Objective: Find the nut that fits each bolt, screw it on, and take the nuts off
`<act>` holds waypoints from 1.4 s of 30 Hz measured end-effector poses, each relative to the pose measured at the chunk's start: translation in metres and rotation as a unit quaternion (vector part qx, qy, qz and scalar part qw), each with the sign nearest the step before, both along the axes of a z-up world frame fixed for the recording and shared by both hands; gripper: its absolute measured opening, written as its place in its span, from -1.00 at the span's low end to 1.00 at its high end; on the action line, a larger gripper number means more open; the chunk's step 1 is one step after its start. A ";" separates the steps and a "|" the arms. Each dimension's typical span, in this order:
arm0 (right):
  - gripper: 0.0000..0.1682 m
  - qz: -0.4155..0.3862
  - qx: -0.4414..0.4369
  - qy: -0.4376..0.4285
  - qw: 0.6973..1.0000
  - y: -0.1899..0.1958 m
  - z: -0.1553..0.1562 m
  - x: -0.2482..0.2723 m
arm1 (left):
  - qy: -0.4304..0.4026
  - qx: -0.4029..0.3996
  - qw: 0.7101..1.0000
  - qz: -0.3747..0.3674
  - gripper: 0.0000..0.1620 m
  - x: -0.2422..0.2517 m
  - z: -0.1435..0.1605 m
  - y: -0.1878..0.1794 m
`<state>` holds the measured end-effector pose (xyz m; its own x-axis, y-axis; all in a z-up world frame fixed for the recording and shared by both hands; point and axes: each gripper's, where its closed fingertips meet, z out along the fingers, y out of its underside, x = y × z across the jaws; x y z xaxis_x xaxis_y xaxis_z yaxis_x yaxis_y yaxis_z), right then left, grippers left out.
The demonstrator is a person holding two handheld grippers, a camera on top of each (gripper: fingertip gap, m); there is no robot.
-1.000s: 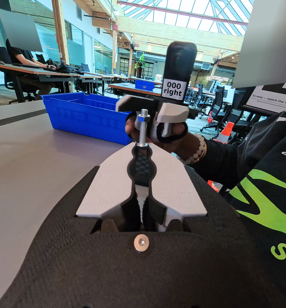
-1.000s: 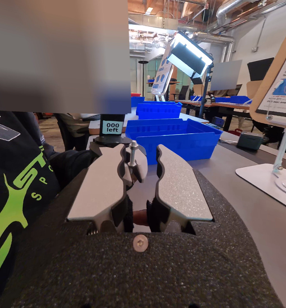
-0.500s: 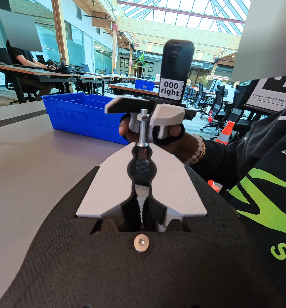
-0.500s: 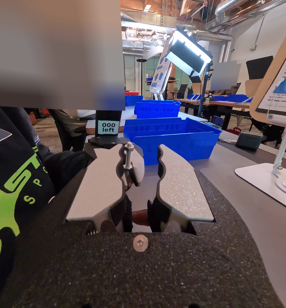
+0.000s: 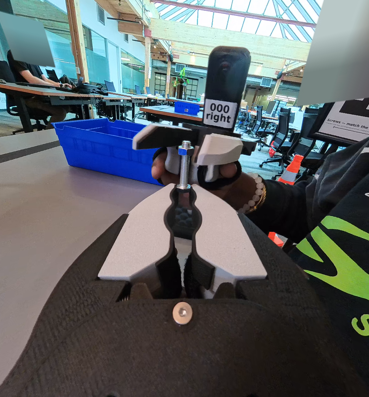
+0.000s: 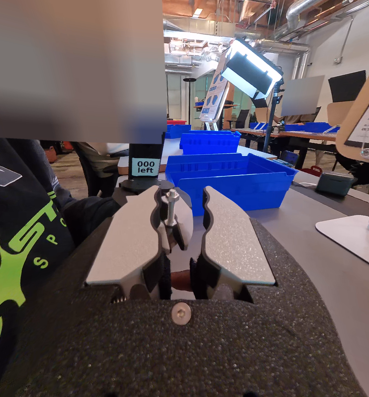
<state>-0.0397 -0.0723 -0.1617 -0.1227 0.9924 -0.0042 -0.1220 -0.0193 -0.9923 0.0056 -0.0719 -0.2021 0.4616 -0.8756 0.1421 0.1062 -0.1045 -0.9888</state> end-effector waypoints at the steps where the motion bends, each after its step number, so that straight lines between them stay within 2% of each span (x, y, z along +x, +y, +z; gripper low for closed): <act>1: -0.57 0.003 0.000 -0.002 1.000 -0.001 0.000 -0.003 | 0.001 0.000 1.000 0.000 -0.88 0.000 0.000 0.000; 10: -0.57 0.004 0.009 -0.013 1.000 -0.003 -0.003 -0.015 | 0.004 0.002 1.000 -0.001 -0.88 0.001 0.000 -0.001; 24: -0.56 -0.026 0.005 0.011 1.000 0.013 0.001 0.026 | -0.001 0.001 1.000 0.002 -0.88 -0.001 0.001 0.001; 35: -0.56 0.004 0.011 0.001 1.000 -0.002 0.001 -0.008 | 0.010 0.003 1.000 0.002 -0.88 0.001 -0.002 0.000; 42: -0.55 -0.012 0.014 0.002 1.000 0.005 0.003 0.001 | 0.005 0.003 1.000 0.000 -0.88 0.000 0.000 0.000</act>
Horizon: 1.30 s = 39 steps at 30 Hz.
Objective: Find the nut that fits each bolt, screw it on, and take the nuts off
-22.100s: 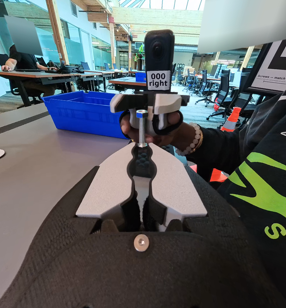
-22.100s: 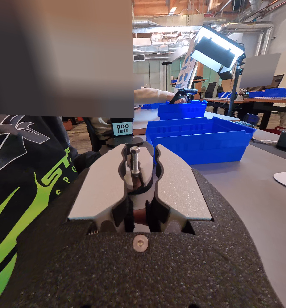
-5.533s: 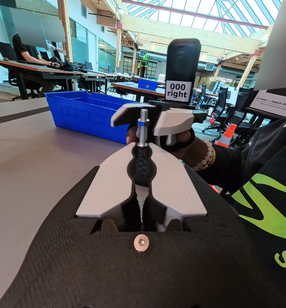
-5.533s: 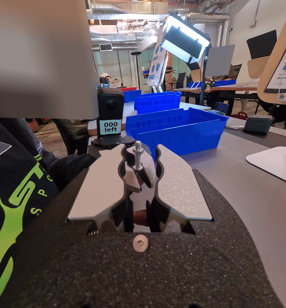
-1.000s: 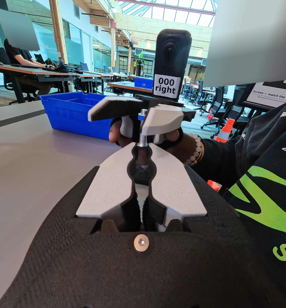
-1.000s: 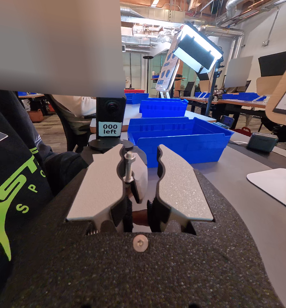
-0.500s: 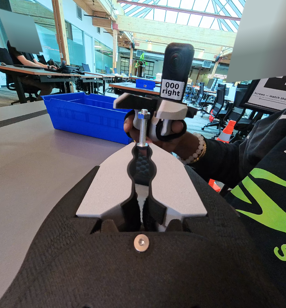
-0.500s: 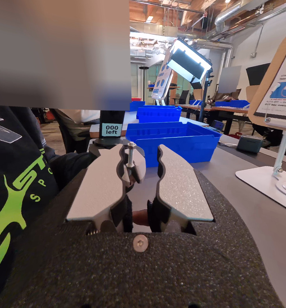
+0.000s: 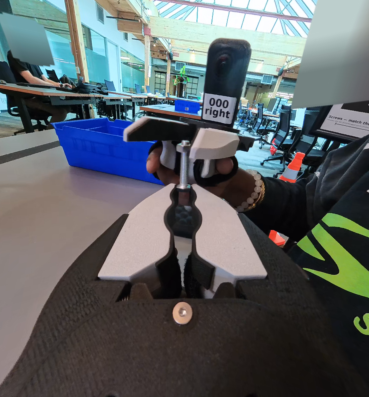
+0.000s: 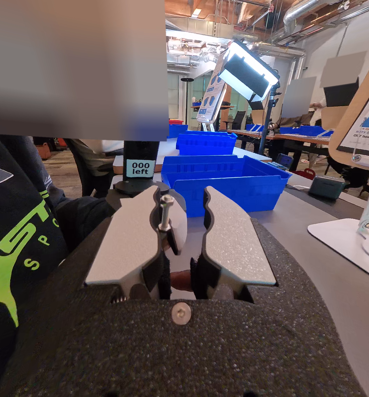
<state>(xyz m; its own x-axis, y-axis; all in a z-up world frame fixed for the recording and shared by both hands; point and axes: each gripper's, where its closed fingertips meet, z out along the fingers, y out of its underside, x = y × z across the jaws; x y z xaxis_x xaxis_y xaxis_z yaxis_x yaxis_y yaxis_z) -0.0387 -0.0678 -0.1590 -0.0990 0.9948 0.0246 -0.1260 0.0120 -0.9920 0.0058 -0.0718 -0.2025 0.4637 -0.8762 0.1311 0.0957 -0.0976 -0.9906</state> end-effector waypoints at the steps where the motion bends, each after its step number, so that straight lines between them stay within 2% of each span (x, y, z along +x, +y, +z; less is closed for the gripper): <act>1: -0.55 -0.003 0.002 0.001 1.000 0.001 0.000 0.003 | -0.001 0.000 1.000 0.001 -0.88 0.000 0.000 0.000; 12: -0.56 -0.011 -0.007 0.021 1.000 0.007 0.004 0.026 | -0.003 0.000 1.000 0.001 -0.88 -0.001 0.001 0.001; 24: -0.55 0.016 0.014 0.001 1.000 -0.008 0.001 -0.013 | 0.004 0.004 1.000 -0.003 -0.88 0.002 -0.001 -0.001; 39: -0.55 0.002 0.012 0.016 1.000 0.000 0.004 0.018 | -0.006 0.005 1.000 0.000 -0.88 -0.001 0.002 -0.001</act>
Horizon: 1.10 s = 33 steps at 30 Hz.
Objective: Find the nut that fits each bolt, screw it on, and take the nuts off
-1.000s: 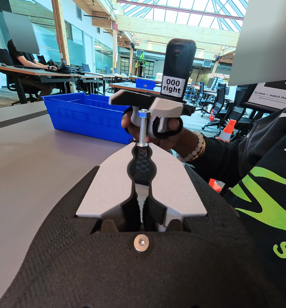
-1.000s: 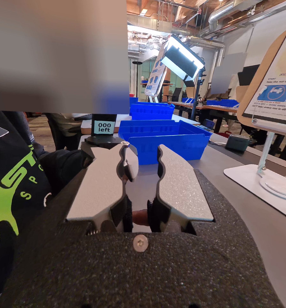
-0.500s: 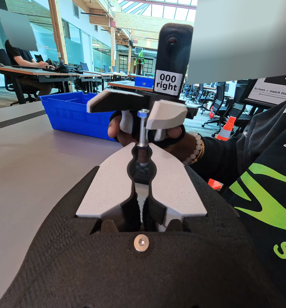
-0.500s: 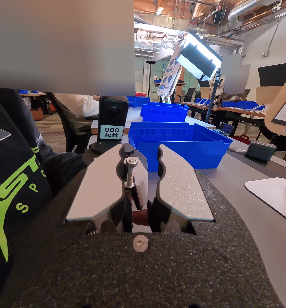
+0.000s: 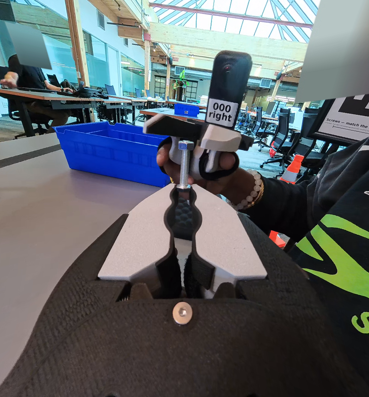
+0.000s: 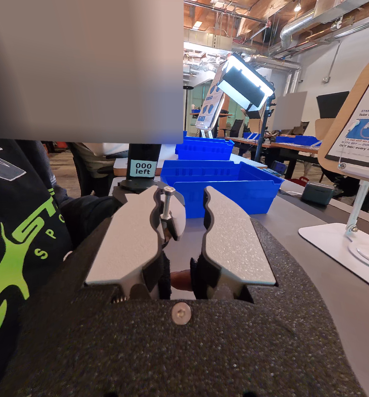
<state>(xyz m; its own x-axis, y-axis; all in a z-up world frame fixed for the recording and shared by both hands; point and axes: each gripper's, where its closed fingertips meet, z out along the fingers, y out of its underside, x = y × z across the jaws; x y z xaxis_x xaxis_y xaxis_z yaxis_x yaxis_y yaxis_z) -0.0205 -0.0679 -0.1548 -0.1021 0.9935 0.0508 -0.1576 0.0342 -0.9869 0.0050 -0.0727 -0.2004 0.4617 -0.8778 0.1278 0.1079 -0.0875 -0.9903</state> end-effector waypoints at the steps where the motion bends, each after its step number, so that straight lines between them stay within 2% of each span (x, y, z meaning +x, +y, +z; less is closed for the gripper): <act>1: -0.55 0.003 -0.001 -0.002 1.000 -0.001 -0.001 -0.002 | 0.001 0.000 1.000 -0.001 -0.88 0.000 0.000 0.000; 12: -0.55 0.004 0.007 -0.021 1.000 -0.005 -0.004 -0.024 | 0.013 0.003 1.000 -0.004 -0.88 0.003 -0.003 -0.002; 23: -0.56 -0.019 -0.004 -0.008 1.000 0.010 -0.003 0.006 | -0.002 0.001 1.000 -0.001 -0.88 -0.001 0.001 0.000; 28: -0.56 0.005 -0.006 0.004 1.000 0.002 0.000 0.007 | 0.000 0.000 1.000 -0.001 -0.88 0.000 0.000 0.000; 33: -0.54 0.025 -0.001 -0.007 1.000 -0.007 -0.001 -0.014 | 0.008 0.002 1.000 0.000 -0.88 0.001 -0.002 0.000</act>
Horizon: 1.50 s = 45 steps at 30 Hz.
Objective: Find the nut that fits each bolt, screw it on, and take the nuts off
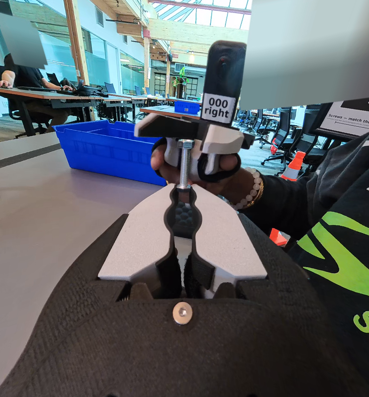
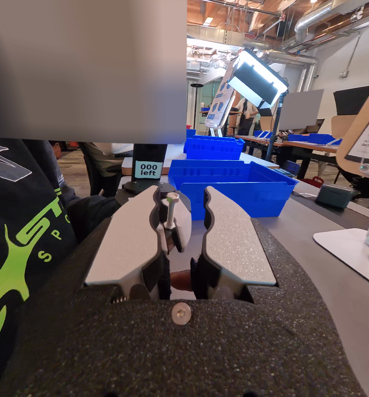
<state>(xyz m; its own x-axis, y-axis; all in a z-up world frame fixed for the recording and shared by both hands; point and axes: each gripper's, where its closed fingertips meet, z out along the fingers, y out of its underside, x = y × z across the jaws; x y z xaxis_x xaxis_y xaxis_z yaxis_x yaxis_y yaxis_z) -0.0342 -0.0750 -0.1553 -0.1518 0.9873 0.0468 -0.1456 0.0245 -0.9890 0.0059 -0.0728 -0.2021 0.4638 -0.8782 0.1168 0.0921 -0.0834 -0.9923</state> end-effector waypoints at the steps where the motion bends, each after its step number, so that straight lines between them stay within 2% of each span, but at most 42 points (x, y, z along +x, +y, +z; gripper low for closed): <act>1: -0.54 0.003 0.001 -0.003 1.000 -0.001 0.000 -0.004 | 0.001 0.000 1.000 0.000 -0.88 0.000 0.000 0.000; 6: -0.54 0.002 0.006 -0.008 1.000 0.002 0.001 -0.013 | 0.003 0.003 1.000 -0.002 -0.88 0.001 0.000 -0.001; 21: -0.55 -0.025 -0.004 0.008 1.000 0.015 0.002 0.025 | -0.007 0.002 1.000 -0.002 -0.88 -0.001 0.003 0.000; 33: -0.53 0.007 0.008 -0.010 1.000 -0.001 0.001 -0.014 | 0.001 0.004 1.000 0.001 -0.88 0.000 0.001 0.000; 45: -0.53 -0.017 -0.003 -0.005 1.000 0.010 0.000 0.014 | -0.004 0.005 1.000 -0.002 -0.88 -0.001 0.002 -0.001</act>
<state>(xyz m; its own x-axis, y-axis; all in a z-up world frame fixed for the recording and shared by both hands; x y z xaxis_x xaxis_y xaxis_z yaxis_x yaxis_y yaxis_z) -0.0201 -0.0649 -0.1550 -0.1189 0.9921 0.0400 -0.1353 0.0237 -0.9905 0.0053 -0.0739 -0.2000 0.4593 -0.8812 0.1121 0.0989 -0.0747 -0.9923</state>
